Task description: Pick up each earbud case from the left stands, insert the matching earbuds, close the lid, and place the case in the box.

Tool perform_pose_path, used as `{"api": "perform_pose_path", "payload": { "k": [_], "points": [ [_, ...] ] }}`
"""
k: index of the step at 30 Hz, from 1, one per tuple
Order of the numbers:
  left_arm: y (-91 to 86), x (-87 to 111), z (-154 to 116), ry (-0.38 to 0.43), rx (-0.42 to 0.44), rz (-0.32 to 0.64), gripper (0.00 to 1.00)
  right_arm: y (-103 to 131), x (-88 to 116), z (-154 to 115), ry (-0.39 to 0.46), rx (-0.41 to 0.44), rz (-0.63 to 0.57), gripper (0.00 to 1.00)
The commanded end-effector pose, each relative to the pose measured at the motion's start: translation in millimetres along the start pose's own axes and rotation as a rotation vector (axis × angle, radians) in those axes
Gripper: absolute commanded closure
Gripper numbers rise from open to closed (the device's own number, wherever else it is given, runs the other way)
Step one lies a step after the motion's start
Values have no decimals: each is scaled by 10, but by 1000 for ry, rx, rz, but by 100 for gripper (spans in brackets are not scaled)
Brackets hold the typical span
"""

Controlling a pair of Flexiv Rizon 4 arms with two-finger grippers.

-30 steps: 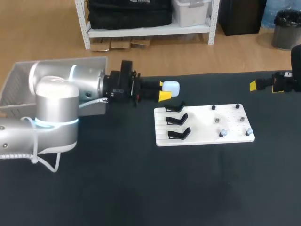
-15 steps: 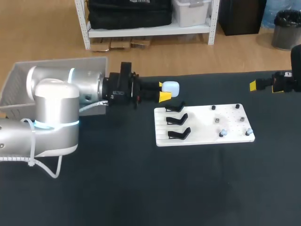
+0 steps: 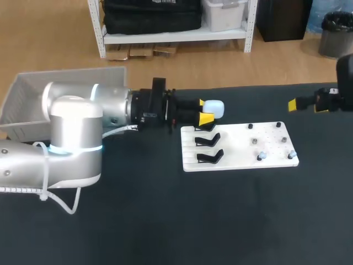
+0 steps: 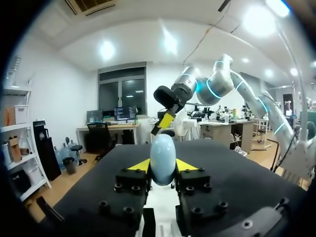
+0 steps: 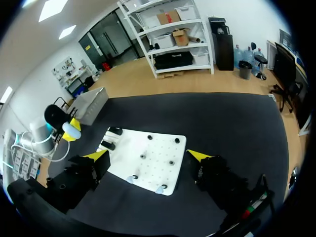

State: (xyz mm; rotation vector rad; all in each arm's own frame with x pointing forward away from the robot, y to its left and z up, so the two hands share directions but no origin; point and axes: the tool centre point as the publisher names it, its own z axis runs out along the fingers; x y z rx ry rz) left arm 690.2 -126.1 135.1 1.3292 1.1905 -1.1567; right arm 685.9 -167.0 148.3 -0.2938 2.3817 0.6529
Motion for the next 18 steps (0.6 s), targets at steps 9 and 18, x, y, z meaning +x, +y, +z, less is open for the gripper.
{"api": "perform_pose_path", "payload": {
  "k": [9, 18],
  "points": [
    [-69, 69, 82, -47, -6, 12, 100, 686, 180, -138, 12, -75, -118, 0],
    [-118, 126, 76, -35, -10, -33, 100, 1090, 280, 10, 38, -95, -187, 0]
  ]
}}
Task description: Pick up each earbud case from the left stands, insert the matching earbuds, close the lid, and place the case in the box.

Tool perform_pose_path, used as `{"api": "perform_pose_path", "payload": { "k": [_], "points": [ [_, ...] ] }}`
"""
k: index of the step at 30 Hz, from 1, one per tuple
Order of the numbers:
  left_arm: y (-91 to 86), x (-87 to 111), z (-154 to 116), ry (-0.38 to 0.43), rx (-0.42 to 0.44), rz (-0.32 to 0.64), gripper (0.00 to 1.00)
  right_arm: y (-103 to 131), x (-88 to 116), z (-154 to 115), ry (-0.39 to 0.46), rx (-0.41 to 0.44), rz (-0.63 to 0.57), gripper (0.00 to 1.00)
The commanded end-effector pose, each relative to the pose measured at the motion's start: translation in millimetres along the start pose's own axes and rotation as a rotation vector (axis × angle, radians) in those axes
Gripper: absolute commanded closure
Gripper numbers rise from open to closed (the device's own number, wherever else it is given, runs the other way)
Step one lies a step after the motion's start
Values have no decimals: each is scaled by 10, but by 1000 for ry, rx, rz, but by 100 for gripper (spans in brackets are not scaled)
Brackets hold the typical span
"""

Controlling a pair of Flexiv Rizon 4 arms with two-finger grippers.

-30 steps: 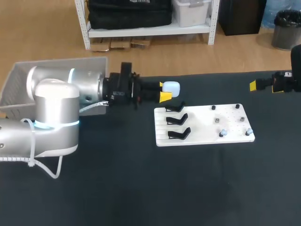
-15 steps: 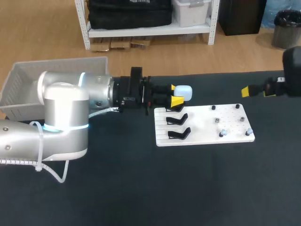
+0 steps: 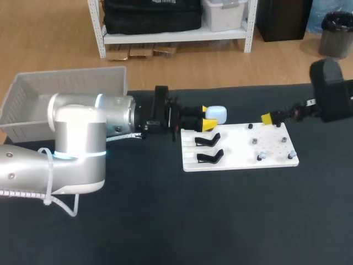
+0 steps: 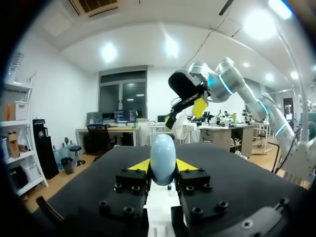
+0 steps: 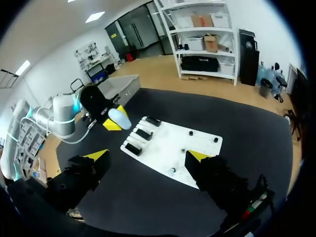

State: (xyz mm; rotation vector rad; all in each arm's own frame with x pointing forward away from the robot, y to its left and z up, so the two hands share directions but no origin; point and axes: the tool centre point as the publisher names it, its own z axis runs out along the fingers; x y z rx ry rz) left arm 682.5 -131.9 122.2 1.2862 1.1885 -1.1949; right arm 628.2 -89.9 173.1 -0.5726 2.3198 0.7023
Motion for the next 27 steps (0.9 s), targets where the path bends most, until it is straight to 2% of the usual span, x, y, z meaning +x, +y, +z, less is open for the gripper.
{"api": "perform_pose_path", "payload": {
  "k": [1, 11, 27],
  "points": [
    [-39, 11, 6, 3, -6, -5, 100, 150, 10, 120, 8, 18, -3, 0],
    [-68, 46, -8, 5, -9, -15, 100, 360, 16, 337, 51, 19, -8, 0],
    [-65, 49, -8, 3, -11, -13, 100, 488, -125, 665, 107, 3, 19, 0]
  ]
}}
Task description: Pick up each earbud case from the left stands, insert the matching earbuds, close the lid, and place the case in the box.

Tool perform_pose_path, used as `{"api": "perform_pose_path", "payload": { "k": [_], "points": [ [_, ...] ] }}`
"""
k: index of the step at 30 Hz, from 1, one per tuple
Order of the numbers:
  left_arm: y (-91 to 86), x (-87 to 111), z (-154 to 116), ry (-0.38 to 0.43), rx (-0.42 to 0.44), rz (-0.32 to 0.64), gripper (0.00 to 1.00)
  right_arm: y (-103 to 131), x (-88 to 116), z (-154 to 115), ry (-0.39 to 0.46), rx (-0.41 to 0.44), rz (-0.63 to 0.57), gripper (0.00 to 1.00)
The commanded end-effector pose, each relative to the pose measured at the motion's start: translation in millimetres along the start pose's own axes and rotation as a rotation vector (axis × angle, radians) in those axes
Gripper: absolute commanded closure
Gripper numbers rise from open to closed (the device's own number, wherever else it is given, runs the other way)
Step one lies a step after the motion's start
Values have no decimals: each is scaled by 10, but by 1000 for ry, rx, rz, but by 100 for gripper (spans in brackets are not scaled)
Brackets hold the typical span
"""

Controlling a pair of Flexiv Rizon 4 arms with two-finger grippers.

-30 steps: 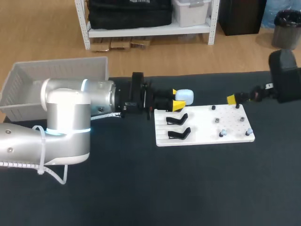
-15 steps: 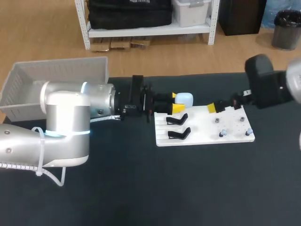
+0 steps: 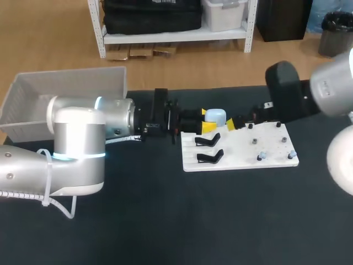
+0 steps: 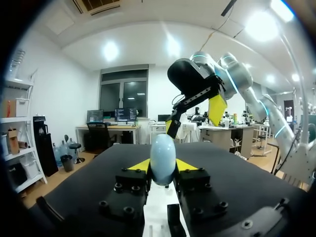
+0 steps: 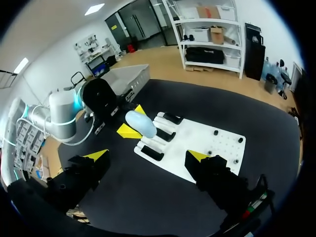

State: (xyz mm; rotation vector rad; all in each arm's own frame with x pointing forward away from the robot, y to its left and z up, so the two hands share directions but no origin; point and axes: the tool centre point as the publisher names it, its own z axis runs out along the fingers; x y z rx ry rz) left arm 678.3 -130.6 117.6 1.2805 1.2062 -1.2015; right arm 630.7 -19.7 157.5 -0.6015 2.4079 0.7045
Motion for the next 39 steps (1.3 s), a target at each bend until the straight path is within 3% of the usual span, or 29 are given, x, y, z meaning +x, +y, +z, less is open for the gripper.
{"api": "perform_pose_path", "payload": {
  "k": [1, 17, 39],
  "points": [
    [-21, 5, 1, -3, -8, 3, 100, 19, -77, 141, 19, 9, 5, 0],
    [-21, 5, 1, -3, -8, 3, 100, -64, -141, 376, 39, 19, 28, 0],
    [-21, 5, 1, -3, -8, 3, 100, -169, -180, 485, 32, 36, 60, 0]
  ]
}}
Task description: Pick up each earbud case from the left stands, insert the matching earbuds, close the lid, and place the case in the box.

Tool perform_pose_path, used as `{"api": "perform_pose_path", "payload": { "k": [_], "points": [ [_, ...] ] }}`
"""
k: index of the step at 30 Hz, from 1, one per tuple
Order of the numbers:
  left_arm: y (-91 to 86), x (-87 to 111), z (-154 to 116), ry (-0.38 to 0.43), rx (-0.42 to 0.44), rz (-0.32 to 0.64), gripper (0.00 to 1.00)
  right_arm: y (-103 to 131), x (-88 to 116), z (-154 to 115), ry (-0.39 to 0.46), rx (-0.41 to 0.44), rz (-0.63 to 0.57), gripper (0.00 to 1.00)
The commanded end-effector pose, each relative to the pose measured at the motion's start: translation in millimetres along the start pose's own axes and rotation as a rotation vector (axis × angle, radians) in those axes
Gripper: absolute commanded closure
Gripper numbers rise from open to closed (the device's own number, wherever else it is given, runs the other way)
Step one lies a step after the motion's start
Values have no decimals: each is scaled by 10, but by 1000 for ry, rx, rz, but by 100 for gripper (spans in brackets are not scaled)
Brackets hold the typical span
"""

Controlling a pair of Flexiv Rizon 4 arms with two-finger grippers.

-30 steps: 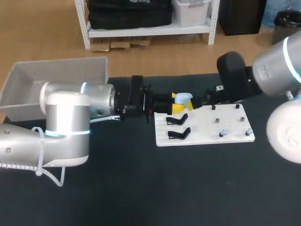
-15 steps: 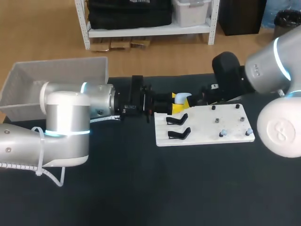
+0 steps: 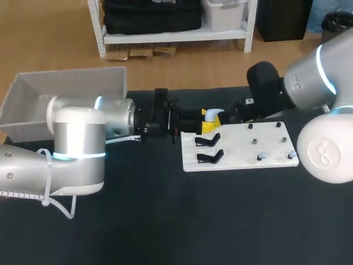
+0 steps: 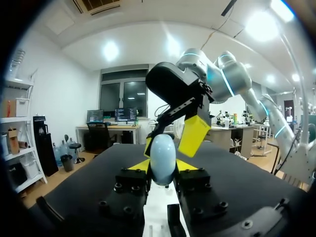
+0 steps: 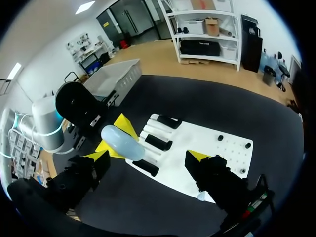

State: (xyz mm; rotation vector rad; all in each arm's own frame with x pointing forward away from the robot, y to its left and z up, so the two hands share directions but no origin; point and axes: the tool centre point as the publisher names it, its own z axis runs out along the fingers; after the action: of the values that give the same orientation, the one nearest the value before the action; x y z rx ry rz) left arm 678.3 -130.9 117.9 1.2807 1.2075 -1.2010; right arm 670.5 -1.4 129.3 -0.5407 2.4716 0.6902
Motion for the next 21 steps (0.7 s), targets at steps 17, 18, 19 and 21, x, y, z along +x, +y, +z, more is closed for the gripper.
{"api": "perform_pose_path", "payload": {
  "k": [17, 18, 19, 21],
  "points": [
    [-21, 8, -2, -4, -7, 3, 100, -33, -114, -5, -29, 14, 21, 0],
    [-21, 8, -2, -4, -7, 3, 100, -34, -128, -15, -33, 11, 24, 0],
    [-21, 8, -2, -4, -7, 3, 100, -35, -146, -25, -37, 8, 28, 0],
    [-21, 8, -2, -4, -7, 3, 100, -38, -174, -52, -41, 5, 31, 0]
  ]
}}
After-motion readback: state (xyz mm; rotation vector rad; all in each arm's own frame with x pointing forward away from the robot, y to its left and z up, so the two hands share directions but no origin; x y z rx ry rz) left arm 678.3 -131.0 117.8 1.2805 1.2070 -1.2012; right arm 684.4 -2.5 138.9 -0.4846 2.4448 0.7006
